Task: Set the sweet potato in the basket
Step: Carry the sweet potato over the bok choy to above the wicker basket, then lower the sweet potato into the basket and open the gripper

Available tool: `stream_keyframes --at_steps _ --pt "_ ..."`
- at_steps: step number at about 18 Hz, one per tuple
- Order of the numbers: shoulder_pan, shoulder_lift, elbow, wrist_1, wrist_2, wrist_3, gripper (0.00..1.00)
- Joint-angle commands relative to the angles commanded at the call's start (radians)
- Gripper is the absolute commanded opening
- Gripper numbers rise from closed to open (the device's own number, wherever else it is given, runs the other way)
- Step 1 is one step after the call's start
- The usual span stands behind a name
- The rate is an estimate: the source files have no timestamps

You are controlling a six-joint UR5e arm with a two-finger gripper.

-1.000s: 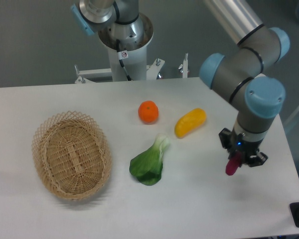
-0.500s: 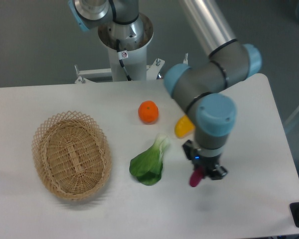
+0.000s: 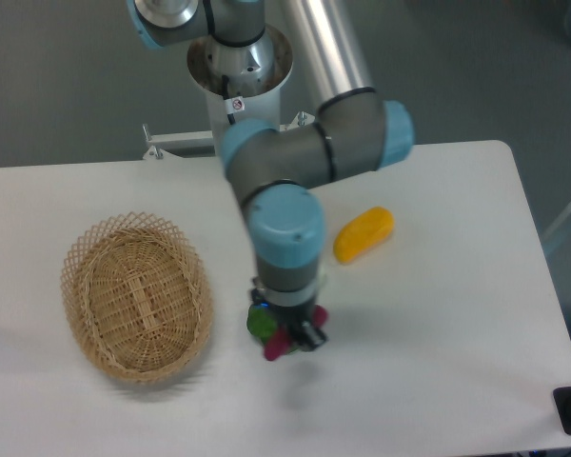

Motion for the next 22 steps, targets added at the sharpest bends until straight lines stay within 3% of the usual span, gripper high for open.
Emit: stream_keyframes --at_steps 6,15,17,19,21,22 --pt "-0.106 0.017 -0.040 0.000 0.000 -0.063 0.29" --pt "-0.229 0.051 -0.209 -0.002 -0.009 -0.135 0.32" --pt "-0.233 0.051 -0.230 0.005 -0.017 -0.170 0.41" --pt "-0.238 0.048 -0.233 0.005 -0.017 -0.175 0.61" --pt "-0.244 0.042 -0.233 0.009 -0.014 -0.176 0.71" --pt "-0.244 0.042 -0.233 0.011 -0.014 -0.175 0.85"
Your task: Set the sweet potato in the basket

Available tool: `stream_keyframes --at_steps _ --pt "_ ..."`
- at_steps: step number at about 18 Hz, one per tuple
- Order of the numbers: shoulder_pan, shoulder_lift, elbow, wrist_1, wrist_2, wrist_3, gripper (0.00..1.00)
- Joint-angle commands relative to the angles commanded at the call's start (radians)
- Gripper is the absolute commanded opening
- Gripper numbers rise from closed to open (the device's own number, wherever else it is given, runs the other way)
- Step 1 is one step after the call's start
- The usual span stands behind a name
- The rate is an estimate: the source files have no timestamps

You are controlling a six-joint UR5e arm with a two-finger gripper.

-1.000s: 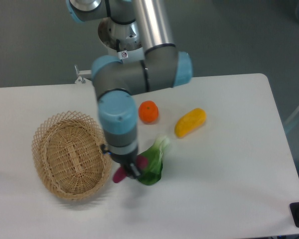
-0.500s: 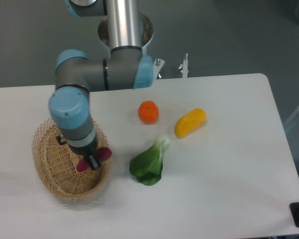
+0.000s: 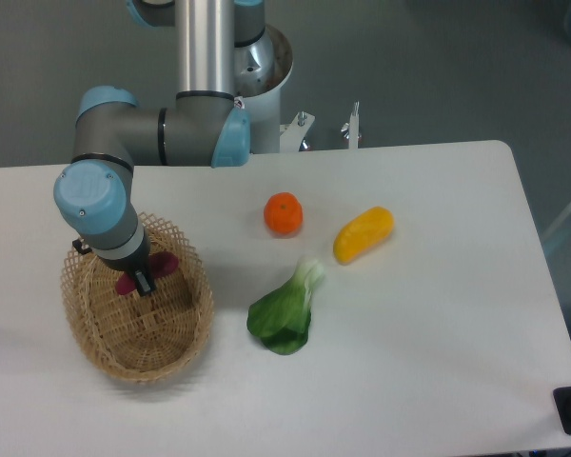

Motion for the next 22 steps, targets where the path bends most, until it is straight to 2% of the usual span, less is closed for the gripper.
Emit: stream_keyframes --at_steps 1,4,7,9,12,15,19,22 --pt "0.002 0.003 0.002 0.000 0.000 -0.002 1.00" --pt "0.003 0.011 0.009 0.018 0.005 0.002 1.00" --pt "0.024 0.011 0.026 0.060 0.021 0.008 1.00" --pt "0.070 0.014 0.034 0.064 0.034 0.014 1.00" --pt "0.152 0.060 0.035 0.066 0.034 0.015 1.00" --pt "0.230 0.066 0.055 0.069 0.034 0.043 1.00" --pt "0.308 0.057 0.123 0.060 0.032 0.123 1.00" --pt "0.365 0.028 0.167 0.060 0.028 0.162 1.00"
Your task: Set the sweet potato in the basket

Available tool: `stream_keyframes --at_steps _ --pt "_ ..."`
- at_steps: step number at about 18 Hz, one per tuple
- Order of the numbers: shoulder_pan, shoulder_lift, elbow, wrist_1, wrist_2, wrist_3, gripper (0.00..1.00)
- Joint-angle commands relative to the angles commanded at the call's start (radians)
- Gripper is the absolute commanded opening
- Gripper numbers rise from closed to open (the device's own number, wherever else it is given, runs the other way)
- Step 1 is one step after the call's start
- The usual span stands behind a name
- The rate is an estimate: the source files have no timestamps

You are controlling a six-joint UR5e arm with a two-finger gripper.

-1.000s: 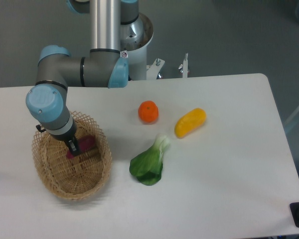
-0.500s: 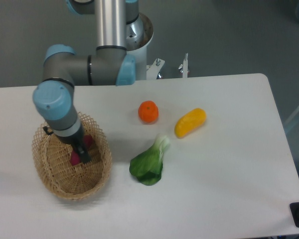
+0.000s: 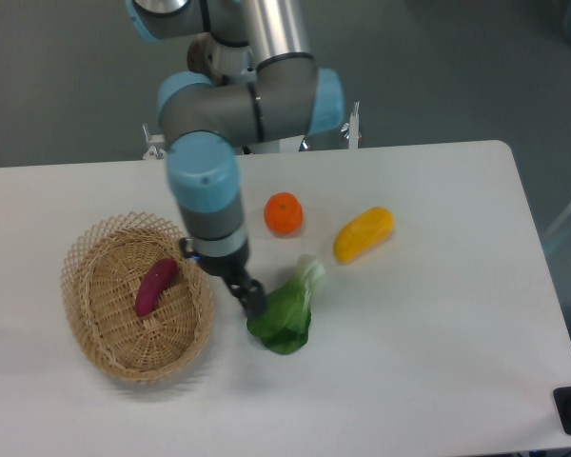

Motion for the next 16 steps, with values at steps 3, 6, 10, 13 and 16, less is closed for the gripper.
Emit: stream_keyframes --at_steps 3,6,10,13,16 --pt "0.055 -0.025 0.025 0.000 0.002 0.055 1.00" --pt "0.149 -0.040 0.031 0.000 -0.002 0.136 1.00" --pt "0.249 -0.068 0.048 0.000 -0.008 0.275 1.00" --pt "0.295 -0.091 0.075 0.002 -0.011 0.319 1.00" --pt "0.333 -0.120 0.111 0.000 -0.015 0.361 1.00"
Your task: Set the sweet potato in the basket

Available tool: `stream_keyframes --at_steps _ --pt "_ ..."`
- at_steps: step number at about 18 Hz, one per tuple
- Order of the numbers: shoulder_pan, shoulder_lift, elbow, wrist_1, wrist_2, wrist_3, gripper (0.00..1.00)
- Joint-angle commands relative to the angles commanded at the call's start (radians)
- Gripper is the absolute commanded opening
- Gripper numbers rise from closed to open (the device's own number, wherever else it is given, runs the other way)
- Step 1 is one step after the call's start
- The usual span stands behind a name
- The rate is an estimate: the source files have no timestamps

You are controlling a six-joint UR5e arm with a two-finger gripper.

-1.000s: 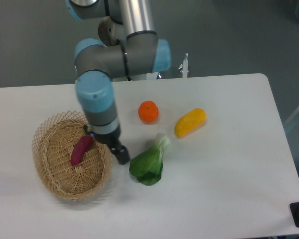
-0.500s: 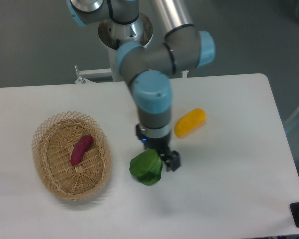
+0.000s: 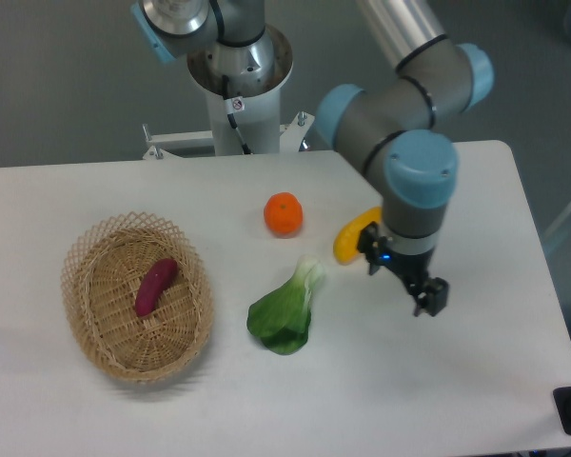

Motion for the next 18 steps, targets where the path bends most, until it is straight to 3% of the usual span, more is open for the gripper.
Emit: stream_keyframes --at_steps 4,18 --pt "0.043 -0.038 0.052 0.000 -0.046 0.032 1.00" --pt "0.057 -0.043 0.035 0.009 -0.038 0.065 1.00"
